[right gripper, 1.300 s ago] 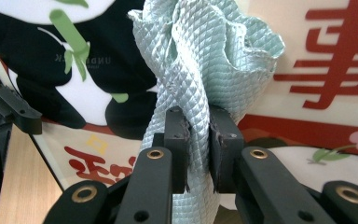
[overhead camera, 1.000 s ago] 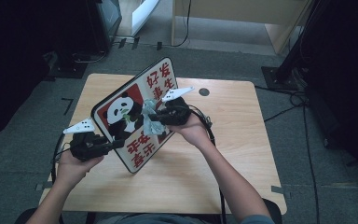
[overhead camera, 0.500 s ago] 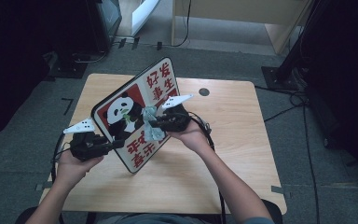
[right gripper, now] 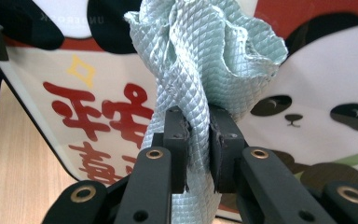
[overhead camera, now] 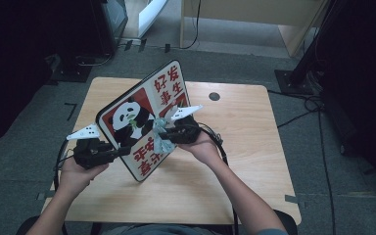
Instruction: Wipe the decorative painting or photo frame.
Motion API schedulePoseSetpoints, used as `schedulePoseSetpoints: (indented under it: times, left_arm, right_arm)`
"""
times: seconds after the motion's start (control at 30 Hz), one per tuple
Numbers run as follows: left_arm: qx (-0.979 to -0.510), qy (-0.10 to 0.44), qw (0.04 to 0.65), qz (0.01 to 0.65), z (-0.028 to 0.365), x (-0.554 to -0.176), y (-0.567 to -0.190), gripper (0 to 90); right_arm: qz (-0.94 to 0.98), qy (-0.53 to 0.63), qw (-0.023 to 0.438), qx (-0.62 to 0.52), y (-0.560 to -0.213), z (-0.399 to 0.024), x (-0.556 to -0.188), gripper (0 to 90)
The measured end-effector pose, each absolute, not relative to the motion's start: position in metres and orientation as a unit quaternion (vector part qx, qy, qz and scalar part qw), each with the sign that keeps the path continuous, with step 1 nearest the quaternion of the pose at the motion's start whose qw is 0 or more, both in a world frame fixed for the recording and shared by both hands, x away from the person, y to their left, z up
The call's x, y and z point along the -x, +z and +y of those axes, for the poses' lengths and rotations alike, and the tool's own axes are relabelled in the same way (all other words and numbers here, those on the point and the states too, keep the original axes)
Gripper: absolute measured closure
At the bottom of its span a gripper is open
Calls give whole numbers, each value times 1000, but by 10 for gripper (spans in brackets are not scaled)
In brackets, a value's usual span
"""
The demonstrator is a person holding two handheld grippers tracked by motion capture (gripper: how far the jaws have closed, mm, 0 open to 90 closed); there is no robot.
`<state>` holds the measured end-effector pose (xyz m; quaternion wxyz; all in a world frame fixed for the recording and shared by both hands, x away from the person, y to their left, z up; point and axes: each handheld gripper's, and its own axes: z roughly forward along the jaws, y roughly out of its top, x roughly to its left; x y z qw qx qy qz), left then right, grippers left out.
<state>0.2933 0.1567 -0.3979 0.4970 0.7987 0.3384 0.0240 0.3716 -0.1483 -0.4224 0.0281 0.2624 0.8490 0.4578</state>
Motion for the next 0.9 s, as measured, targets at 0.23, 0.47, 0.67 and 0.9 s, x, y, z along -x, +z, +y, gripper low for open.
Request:
schedulePoseSetpoints:
  times: [0.23,0.47,0.67,0.9]
  left_arm:
    - [-798,23,498,338,157,-293,-398,719]
    - [-799,22,498,337,157,-293,-398,718]
    - [-799,21,497,337,157,-294,-398,718]
    - [-800,18,498,336,157,-294,-398,716]
  right_arm:
    - [849,457,33,-262,-433,-151,-369,794]
    - [851,451,28,-266,-442,-152,-367,793]
    - [853,445,22,-272,-449,-154,-367,793]
    - [857,437,20,-272,-456,-156,-367,793]
